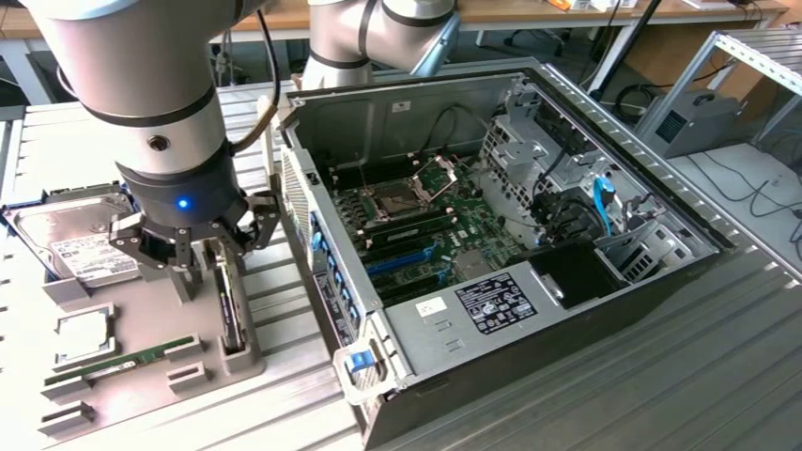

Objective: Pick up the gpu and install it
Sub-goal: 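Pick up the gpu and move the gpu toward the slot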

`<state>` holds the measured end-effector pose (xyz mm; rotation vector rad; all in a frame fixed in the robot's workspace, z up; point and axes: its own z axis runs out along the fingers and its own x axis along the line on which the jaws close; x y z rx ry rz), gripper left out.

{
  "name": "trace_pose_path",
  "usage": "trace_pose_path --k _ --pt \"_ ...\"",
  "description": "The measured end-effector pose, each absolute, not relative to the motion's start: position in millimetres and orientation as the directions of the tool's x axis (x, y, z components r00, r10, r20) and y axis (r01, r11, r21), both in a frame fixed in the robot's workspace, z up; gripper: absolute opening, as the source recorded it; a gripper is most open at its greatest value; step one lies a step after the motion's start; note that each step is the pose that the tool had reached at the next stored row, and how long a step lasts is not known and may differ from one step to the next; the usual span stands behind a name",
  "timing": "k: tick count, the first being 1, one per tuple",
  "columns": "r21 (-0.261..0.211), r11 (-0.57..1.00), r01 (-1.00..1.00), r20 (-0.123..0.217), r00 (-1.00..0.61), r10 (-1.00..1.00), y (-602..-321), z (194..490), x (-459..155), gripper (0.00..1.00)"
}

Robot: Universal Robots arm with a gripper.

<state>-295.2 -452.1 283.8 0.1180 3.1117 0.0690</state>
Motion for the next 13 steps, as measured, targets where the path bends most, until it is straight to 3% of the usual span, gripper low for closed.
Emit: trace_pose_path --k 13 --pt "0.045 0.996 0.075 -0.025 -0.997 0.076 -452.1 272.2 -295.2 0.48"
